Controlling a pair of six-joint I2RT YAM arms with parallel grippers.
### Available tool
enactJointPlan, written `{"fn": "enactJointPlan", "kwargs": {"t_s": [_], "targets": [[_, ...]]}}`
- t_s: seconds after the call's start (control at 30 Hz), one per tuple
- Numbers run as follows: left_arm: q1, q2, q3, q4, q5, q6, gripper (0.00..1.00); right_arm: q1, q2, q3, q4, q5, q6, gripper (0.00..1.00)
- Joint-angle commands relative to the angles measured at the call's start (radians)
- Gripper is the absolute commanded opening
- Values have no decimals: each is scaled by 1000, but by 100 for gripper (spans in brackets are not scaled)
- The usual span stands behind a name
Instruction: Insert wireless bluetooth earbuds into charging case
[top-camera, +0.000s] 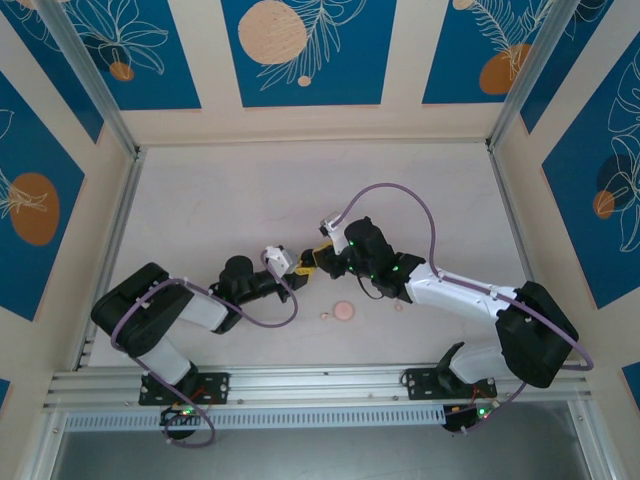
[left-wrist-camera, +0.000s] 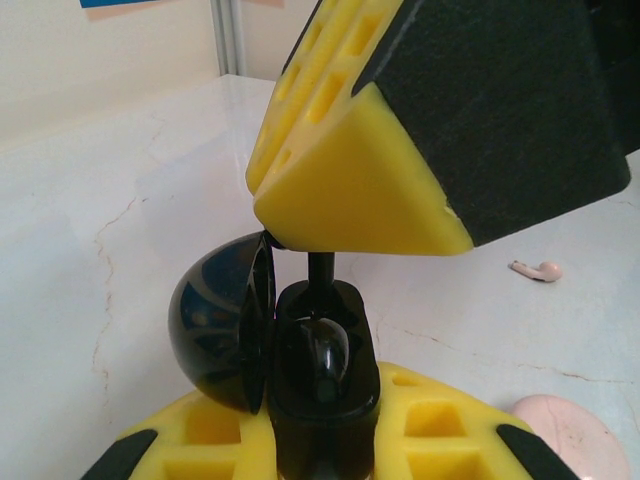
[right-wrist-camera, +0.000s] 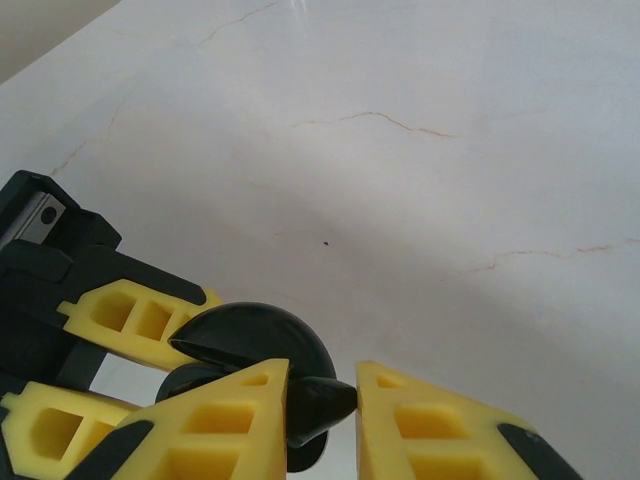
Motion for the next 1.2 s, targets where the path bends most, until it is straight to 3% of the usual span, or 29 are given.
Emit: {"fn": "enactJointPlan", "kwargs": {"t_s": [0.0,1.17], "targets": [[-7,-31,3,61,16,3,9,3,11,-11,-41,-9,-29,21],[-6,-22,4,87,33,-1,9,-58,-37,-38,-4,-292,-24,23]]}}
